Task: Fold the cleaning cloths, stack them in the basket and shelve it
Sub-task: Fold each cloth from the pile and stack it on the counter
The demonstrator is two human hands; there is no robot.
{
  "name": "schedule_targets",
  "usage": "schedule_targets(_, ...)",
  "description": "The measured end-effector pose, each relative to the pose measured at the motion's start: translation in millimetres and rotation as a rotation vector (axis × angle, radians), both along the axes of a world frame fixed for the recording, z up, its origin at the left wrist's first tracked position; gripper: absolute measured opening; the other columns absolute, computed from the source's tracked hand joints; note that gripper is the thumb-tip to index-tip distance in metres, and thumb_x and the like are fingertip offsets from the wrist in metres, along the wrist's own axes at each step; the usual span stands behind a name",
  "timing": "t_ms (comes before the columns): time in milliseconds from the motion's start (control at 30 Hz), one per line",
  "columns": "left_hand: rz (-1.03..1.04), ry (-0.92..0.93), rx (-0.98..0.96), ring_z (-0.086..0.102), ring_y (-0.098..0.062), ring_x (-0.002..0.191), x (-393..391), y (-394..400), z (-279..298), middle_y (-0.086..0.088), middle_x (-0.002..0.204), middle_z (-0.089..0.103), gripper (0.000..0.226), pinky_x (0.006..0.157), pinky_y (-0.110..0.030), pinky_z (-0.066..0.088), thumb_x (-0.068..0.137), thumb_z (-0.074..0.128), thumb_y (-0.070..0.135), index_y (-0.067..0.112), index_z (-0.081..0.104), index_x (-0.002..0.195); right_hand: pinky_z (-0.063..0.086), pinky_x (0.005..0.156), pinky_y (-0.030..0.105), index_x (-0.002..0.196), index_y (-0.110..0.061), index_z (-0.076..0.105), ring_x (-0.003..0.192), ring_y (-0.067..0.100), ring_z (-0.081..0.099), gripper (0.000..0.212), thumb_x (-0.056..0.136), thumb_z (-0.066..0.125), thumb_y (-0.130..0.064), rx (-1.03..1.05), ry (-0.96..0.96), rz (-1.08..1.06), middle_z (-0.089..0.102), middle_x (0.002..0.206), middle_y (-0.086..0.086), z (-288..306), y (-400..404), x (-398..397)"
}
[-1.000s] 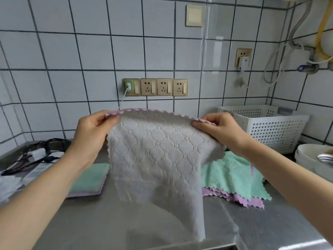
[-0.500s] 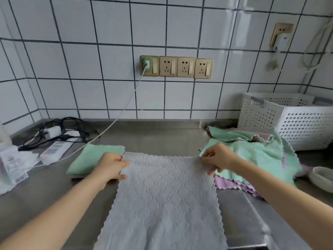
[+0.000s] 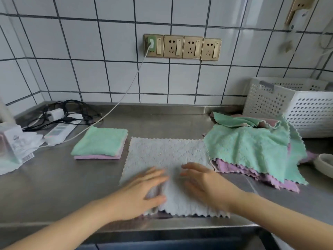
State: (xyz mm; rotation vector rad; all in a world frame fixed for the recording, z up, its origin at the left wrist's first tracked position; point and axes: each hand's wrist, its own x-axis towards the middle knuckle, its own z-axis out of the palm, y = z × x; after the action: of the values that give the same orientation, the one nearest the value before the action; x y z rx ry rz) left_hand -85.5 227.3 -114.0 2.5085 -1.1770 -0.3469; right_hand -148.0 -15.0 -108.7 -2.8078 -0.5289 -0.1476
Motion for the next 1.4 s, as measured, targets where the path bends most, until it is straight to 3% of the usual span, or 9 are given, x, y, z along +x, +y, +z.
schedule_targets(267,-0.04,-0.234,0.147,-0.008,-0.004,0.145,-22.1,14.1,-8.9,0.023,0.156,0.001,0.079,0.117,-0.024,-0.004,0.077,0.014,0.079,0.044,0.015,0.147,0.02,0.115,0.025,0.144,-0.019,0.037,0.14,0.018,0.031,0.067,0.093,0.026,-0.061,-0.208,-0.023,0.044,0.036,0.15,0.002,-12.2,14.3,-42.3)
schedule_targets(467,-0.003,-0.278,0.035,0.02,-0.001,0.142,-21.6,29.4,-3.7,0.014,0.153,0.027,0.055,0.112,-0.014,0.01,0.093,0.041,0.01,0.031,0.036,0.144,0.052,0.089,0.036,0.128,-0.017,0.049,0.115,0.022,0.056,0.051,0.096,0.026,-0.048,-0.317,-0.058,0.02,0.054,0.131,0.001,-1.5,12.7,-49.0)
schedule_targets(600,0.154,-0.198,-0.164,0.062,0.002,0.086,-21.3,51.1,0.7,0.007,0.098,0.069,0.031,0.076,-0.017,0.046,0.097,0.047,0.019,0.035,0.063,0.118,0.042,0.102,0.034,0.14,-0.018,0.038,0.127,0.018,0.045,0.071,0.089,0.023,-0.066,-0.263,-0.04,-0.03,0.045,0.141,-0.003,2.7,4.6,-62.4)
schedule_targets(700,0.239,-0.208,-0.301,0.042,-0.007,0.049,-13.2,62.0,-2.8,0.004,0.056,0.054,0.017,0.055,-0.027,0.034,0.095,0.05,0.023,0.029,0.066,0.09,0.049,0.088,0.039,0.13,-0.015,0.042,0.113,0.023,0.053,0.046,0.094,0.036,-0.043,-0.297,-0.071,-0.039,0.053,0.127,0.001,-6.8,1.0,-61.3)
schedule_targets(800,0.225,-0.186,-0.273,0.065,-0.003,0.084,-10.4,72.1,-7.0,0.009,0.094,0.072,0.018,0.08,-0.029,0.05,0.091,0.059,0.02,0.028,0.07,0.104,0.05,0.076,0.041,0.121,-0.015,0.047,0.098,0.028,0.058,0.034,0.087,0.04,-0.014,-0.299,-0.063,-0.075,0.056,0.115,0.003,-12.8,-8.4,-57.2)
schedule_targets(967,0.083,-0.212,-0.205,0.042,0.01,0.125,-7.0,98.7,-14.9,0.031,0.123,0.049,0.045,0.109,-0.015,0.032,0.085,0.064,0.002,0.036,0.063,0.116,0.049,0.086,0.027,0.115,-0.018,0.063,0.106,0.015,0.062,0.036,0.082,0.054,-0.006,-0.118,-0.044,-0.093,0.064,0.12,-0.006,-6.6,-34.6,-61.3)
schedule_targets(1133,0.114,0.09,-0.316,0.04,0.013,0.126,-23.7,113.9,-2.8,0.035,0.114,0.06,0.019,0.105,-0.015,0.035,0.08,0.069,0.043,0.047,0.07,0.099,0.048,0.071,0.022,0.08,-0.032,0.067,0.076,-0.001,0.062,0.009,0.082,0.069,-0.023,0.164,0.039,-0.185,0.068,0.081,-0.016,13.8,-42.8,-83.7)
schedule_targets(1267,0.169,0.352,-0.467,0.067,-0.008,0.09,-32.6,122.3,29.8,-0.002,0.087,0.075,0.054,0.081,-0.02,0.051,0.059,0.071,0.069,0.021,0.076,0.085,0.028,0.048,0.014,0.06,-0.003,0.048,0.047,0.007,0.034,0.036,0.083,0.072,-0.016,0.59,0.304,-0.175,0.039,0.052,-0.005,40.4,-35.9,-98.5)
schedule_targets(1400,0.479,0.508,-0.795,0.07,-0.017,0.068,-18.0,97.5,40.9,-0.013,0.084,0.074,0.016,0.058,-0.024,0.055,0.081,0.069,0.022,0.007,0.072,0.087,0.047,0.06,0.021,0.076,0.01,0.053,0.063,0.018,0.05,0.036,0.079,0.074,-0.02,0.974,0.345,-0.314,0.05,0.069,0.012,45.9,-33.8,-70.7)
